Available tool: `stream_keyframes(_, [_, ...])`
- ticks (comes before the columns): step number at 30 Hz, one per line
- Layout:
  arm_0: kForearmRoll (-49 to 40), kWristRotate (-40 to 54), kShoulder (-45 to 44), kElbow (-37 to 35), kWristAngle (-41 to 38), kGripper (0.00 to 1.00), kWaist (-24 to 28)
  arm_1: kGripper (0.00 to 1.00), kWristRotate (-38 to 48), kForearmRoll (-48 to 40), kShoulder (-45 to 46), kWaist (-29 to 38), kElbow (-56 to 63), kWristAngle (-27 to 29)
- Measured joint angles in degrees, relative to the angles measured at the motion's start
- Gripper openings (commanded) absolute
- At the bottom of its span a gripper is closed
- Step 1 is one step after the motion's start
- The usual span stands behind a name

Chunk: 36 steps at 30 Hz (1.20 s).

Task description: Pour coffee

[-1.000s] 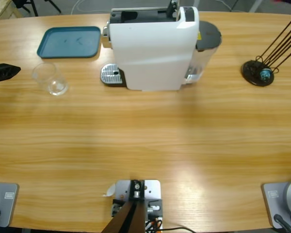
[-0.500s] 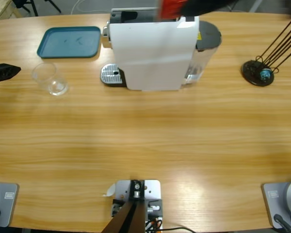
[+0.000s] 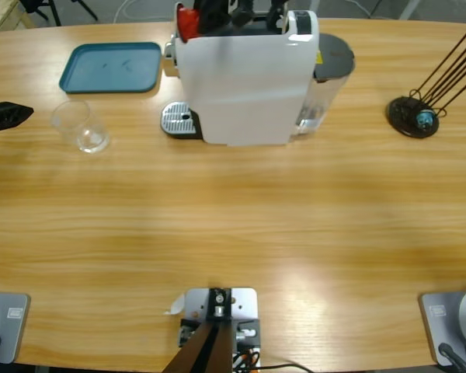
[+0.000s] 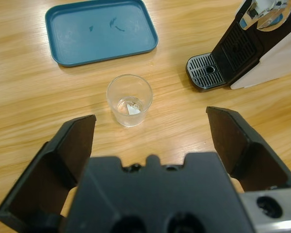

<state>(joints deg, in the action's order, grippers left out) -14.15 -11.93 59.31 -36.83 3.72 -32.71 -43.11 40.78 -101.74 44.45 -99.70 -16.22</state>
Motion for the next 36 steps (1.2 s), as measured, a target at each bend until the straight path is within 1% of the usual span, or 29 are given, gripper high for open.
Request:
stream_keyframes(3, [0.0, 0.0, 0.0, 0.0, -0.03, 1.0, 0.0, 0.0, -0.6, 0.12, -1.63, -1.48, -2.16, 0.0])
stream_keyframes(12, [0.0, 0.0, 0.0, 0.0, -0.07, 1.0, 0.0, 0.0, -0.85, 0.3, -5.23, -2.41, -5.92, 0.0])
stream_keyframes(19, [0.0, 0.0, 0.0, 0.0, -0.07, 1.0, 0.0, 0.0, -2.33, 2.11, -5.32, -3.69, -5.95, 0.01])
stream_keyframes(36, [0.0, 0.0, 0.0, 0.0, -0.07, 1.0, 0.0, 0.0, -2.51, 2.44, -8.39, -3.81, -7.23, -0.01])
